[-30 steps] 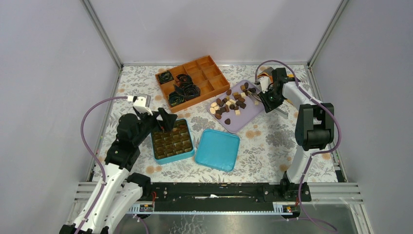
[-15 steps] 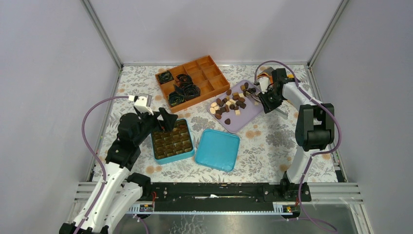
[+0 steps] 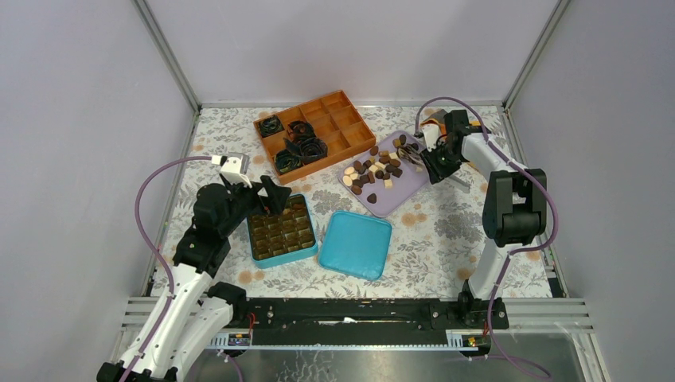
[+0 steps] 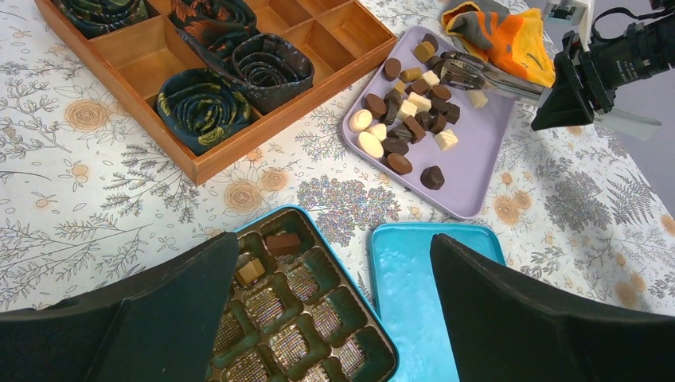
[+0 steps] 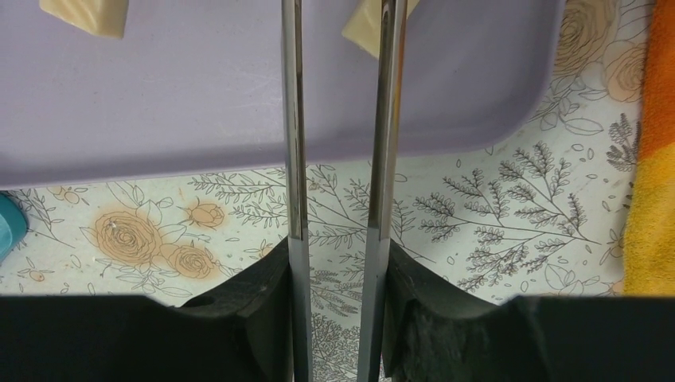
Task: Pack the chocolate
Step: Pick up the fake chocolate from the plate.
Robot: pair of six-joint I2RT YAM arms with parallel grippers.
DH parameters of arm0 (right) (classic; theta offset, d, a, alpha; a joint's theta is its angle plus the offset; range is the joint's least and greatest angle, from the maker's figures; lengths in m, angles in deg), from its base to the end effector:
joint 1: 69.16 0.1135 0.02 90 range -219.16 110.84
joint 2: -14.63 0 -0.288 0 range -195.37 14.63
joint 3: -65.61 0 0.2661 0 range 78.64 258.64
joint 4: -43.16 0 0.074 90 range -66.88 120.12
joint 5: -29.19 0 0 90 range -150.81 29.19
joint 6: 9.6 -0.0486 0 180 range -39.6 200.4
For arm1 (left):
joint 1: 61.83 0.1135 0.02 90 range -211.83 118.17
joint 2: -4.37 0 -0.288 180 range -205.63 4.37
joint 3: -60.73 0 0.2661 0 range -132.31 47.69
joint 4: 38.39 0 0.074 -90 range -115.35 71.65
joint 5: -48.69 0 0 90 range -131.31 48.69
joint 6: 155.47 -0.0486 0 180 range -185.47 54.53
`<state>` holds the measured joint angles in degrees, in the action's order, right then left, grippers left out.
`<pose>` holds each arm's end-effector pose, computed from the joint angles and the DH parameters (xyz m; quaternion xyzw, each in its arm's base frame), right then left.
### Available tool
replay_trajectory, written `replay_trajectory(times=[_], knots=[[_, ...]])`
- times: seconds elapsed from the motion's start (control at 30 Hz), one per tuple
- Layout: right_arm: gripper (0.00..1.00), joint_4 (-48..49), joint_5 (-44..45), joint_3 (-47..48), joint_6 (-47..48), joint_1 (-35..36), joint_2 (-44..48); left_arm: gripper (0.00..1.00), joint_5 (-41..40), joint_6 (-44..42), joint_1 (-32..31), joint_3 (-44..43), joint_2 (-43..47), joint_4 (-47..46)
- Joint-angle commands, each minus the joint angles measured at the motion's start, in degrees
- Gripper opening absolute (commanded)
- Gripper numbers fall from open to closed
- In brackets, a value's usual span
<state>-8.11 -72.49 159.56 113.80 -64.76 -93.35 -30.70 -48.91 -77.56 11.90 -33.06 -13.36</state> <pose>0.4159 0.0419 0.2125 -0.3354 0.9123 0.0430 0.2309 0.1617 -0.0548 0.3124 0.0515 0.7830 -0.2410 0.5711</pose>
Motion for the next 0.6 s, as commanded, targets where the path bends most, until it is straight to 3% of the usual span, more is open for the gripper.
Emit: replay_trajectory(times=[0.0,0.57], knots=[[0.42,-0.24,-1.77,3.84,0.82,0.55,0.48,0.99,1.08,-0.21,-0.25,0.19,0.26,-3.72],[0.42,-2.05,-2.43,5.6,1.14,0.6,-2.33,0.99,1.17,-0.3,-0.22,0.19,0.08,-3.56]])
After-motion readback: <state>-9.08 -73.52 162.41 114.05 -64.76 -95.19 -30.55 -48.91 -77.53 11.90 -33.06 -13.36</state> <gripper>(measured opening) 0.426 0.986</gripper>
